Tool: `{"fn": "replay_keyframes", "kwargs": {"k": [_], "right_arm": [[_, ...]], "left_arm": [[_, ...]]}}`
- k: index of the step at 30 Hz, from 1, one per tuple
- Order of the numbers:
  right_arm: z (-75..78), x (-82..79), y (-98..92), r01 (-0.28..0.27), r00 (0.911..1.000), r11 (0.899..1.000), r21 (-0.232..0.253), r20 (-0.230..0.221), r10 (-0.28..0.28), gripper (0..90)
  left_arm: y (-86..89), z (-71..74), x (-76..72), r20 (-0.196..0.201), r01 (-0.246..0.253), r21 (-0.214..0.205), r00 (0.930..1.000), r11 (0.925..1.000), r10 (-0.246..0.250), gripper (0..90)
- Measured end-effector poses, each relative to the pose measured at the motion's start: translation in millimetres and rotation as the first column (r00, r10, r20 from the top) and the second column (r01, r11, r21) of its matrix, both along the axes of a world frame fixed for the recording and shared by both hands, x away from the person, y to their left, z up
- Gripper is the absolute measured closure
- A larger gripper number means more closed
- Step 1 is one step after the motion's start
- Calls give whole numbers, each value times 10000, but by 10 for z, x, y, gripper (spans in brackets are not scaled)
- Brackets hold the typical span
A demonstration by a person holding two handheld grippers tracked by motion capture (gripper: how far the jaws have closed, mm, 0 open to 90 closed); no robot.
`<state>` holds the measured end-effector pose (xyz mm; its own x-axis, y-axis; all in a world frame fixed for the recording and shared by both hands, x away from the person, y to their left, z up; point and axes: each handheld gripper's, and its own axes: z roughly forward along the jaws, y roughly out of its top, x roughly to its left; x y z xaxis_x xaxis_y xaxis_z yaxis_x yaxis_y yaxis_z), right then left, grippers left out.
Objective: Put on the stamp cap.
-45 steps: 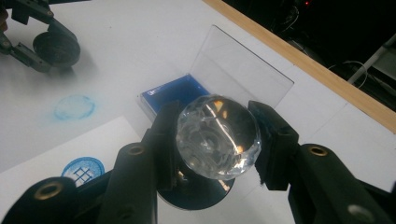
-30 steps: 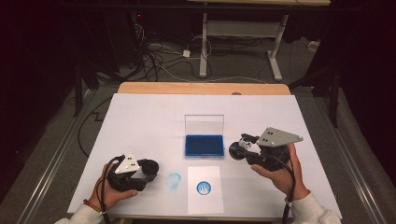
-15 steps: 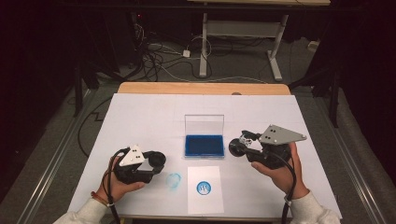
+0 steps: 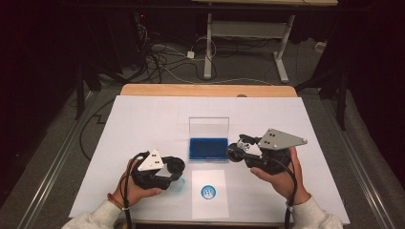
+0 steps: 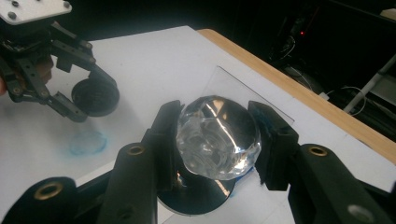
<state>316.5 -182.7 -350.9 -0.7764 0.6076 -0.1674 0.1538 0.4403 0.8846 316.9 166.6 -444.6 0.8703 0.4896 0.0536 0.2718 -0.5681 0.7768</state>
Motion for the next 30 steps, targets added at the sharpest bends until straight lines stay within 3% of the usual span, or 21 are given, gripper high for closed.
{"fn": "replay_keyframes", "kwargs": {"k": [15, 22, 30], "right_arm": [[-25, -23, 146, -433, 9990, 9991, 19, -74, 433, 574], [-58, -50, 301, -840, 9963, 9965, -24, -158, 839, 574], [-126, -75, 491, -1381, 9897, 9904, -39, -378, 1379, 574]], "left_arm": [[-269, 34, 5, 90, 710, 152, 9974, 9974, -712, 369], [-406, 46, 5, 132, 1075, 162, 9941, 9941, -1077, 369], [-516, 70, -22, 309, 1153, 19, 9929, 9933, -1153, 369]]}}
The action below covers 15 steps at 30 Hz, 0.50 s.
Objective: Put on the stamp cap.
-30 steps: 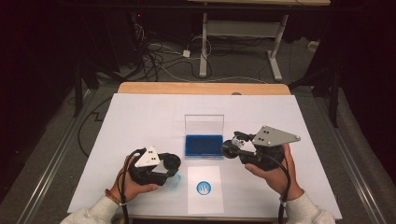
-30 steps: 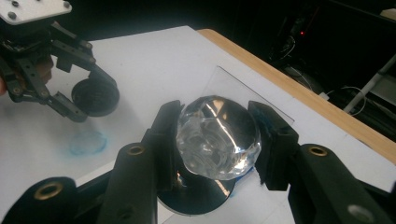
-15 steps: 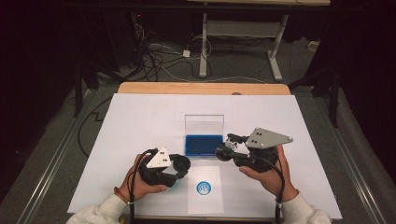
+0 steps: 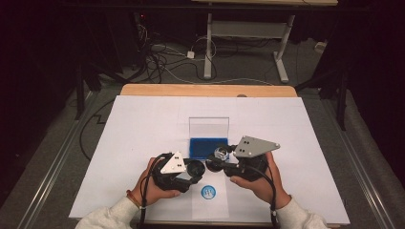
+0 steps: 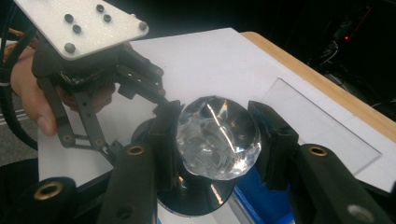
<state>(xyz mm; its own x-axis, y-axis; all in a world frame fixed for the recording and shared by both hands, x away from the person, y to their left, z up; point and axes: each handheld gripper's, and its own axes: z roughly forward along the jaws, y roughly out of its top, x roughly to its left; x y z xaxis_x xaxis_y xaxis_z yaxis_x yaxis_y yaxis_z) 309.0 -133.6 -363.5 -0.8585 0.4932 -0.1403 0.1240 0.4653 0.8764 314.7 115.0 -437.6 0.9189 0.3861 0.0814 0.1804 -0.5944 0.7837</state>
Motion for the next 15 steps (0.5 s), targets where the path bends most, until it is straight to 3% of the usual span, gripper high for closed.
{"fn": "replay_keyframes", "kwargs": {"k": [10, 15], "right_arm": [[-92, -21, 186, -503, 9983, 9987, -98, -283, 500, 574], [-123, -26, 222, -603, 9975, 9981, -137, -367, 598, 574]], "left_arm": [[-105, 20, -51, 39, 468, 4, 9989, 9989, -468, 369], [-135, 25, -38, 67, 781, -324, 9969, 9964, -779, 369]]}}
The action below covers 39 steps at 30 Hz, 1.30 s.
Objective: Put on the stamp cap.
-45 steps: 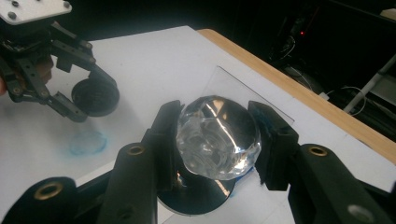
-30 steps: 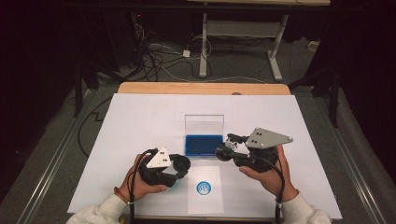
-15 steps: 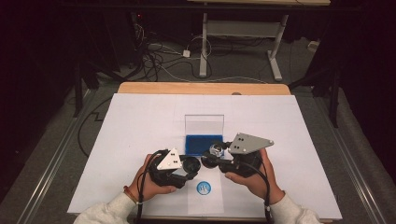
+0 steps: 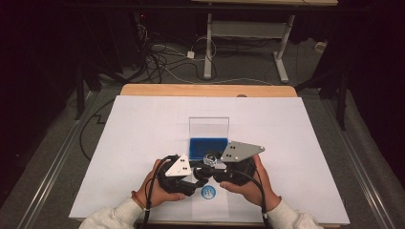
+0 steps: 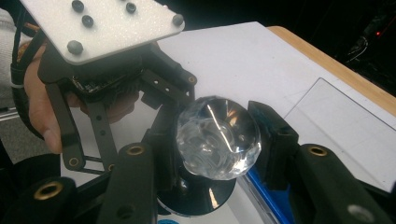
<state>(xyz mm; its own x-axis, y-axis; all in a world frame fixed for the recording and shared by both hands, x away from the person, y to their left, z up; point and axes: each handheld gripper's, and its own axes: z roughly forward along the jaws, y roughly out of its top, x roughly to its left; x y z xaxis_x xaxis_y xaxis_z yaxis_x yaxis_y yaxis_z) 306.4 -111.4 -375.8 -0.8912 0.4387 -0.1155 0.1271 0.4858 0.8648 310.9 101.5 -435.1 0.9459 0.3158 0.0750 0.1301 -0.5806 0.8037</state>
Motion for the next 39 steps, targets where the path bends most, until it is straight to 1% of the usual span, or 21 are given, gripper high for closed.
{"fn": "replay_keyframes", "kwargs": {"k": [2, 6, 7, 10, 11, 15, 16, 20, 24, 26, 31, 33, 36, 39], "right_arm": [[-6, 0, 3, -27, 10000, 10000, -21, -21, 27, 574], [-13, 6, -3, -23, 10000, 10000, -15, -29, 23, 574], [-14, 6, -4, -38, 10000, 10000, -24, -26, 38, 574], [-19, 7, -2, -53, 10000, 10000, -42, -26, 53, 574], [-20, 9, -4, -58, 10000, 10000, -18, -39, 58, 574], [-22, 14, -13, -45, 10000, 10000, -1, -22, 45, 574], [-22, 16, -15, -38, 10000, 10000, -13, -26, 38, 574], [-26, 16, -16, -13, 10000, 10000, -45, -3, 13, 574], [-32, 14, -13, -30, 10000, 10000, -6, -37, 30, 574], [-40, 13, -6, -22, 10000, 10000, -74, 4, 22, 574], [-49, 13, -10, -34, 10000, 10000, -40, -3, 34, 573], [-50, 15, -13, -41, 10000, 10000, -11, -23, 41, 574], [-68, 11, -14, -32, 10000, 10000, 21, -23, 32, 573], [-86, 14, -21, -39, 10000, 10000, 92, -60, 40, 573]], "left_arm": [[-6, 5, -7, -2, 13, 12, 10000, 10000, -13, 369], [-4, 18, -15, -115, -99, -176, 9999, 9998, 97, 369], [-5, 21, -12, -107, -58, -225, 9999, 9997, 55, 369], [-5, 27, -21, -155, -152, -241, 9998, 9996, 149, 369], [-8, 27, -19, -134, -76, -261, 9999, 9996, 73, 369], [-9, 28, -21, -99, -67, -284, 9999, 9996, 64, 369], [-13, 27, -18, -75, 18, -321, 10000, 9995, -20, 369], [-18, 28, -22, -45, 47, -269, 10000, 9996, -48, 369], [-17, 31, -31, -90, -71, -261, 9999, 9996, 69, 369], [-12, 36, -36, -119, -137, -279, 9998, 9995, 134, 369], [-4, 41, -41, -97, -205, -259, 9997, 9995, 202, 369], [3, 46, -41, 0, -311, -179, 9995, 9994, 311, 369], [6, 47, -44, 21, -392, -114, 9992, 9992, 392, 369], [10, 54, -57, 195, -394, 51, 9990, 9992, 393, 369]]}}
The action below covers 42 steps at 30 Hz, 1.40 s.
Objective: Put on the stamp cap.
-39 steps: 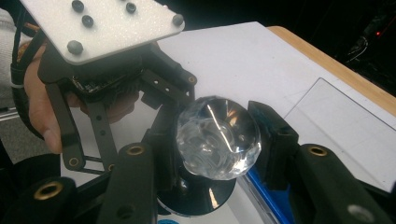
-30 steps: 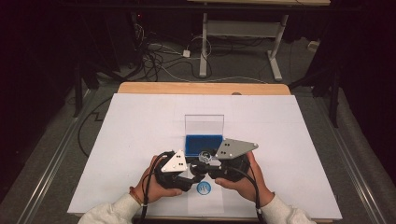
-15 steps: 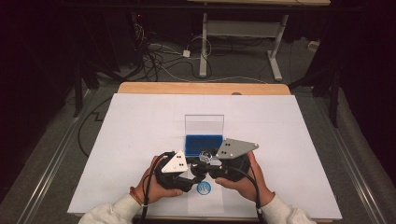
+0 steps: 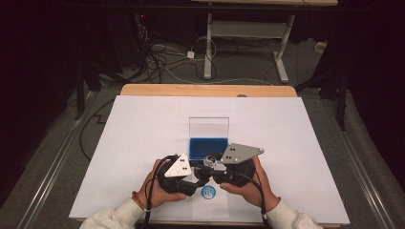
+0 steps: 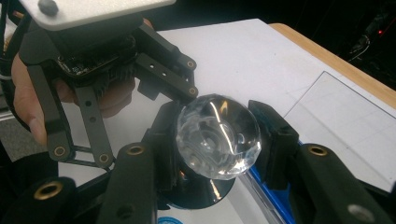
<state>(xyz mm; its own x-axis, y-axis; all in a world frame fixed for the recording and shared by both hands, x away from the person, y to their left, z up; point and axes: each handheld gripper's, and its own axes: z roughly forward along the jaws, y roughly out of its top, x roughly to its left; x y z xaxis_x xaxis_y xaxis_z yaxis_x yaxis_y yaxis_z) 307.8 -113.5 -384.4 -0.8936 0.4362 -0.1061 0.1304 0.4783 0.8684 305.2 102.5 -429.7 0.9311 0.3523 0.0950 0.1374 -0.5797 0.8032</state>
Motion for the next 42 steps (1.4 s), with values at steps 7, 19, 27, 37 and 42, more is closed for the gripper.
{"fn": "replay_keyframes", "kwargs": {"k": [7, 19, 27, 37, 42], "right_arm": [[-26, 15, 2, -98, 9997, 9998, -146, -217, 95, 574], [-63, 41, -4, -84, 9990, 9996, -276, -444, 71, 573], [-50, 38, -14, -74, 9990, 9996, -273, -448, 62, 573], [-42, 28, -12, -17, 9994, 9993, -366, -360, 4, 573], [-21, 23, -28, 27, 9996, 9996, -286, -273, -34, 573]], "left_arm": [[-22, -4, -38, 290, -102, 353, 9995, 9993, 91, 369], [-27, -53, -11, 63, -17, 353, 10000, 9994, 14, 368], [-13, -65, 4, -43, 31, 117, 10000, 9999, -30, 365], [-7, -106, 20, -228, -184, -77, 9996, 9998, 182, 359], [-16, -132, 33, -243, -441, 33, 9987, 9990, 442, 323]]}}
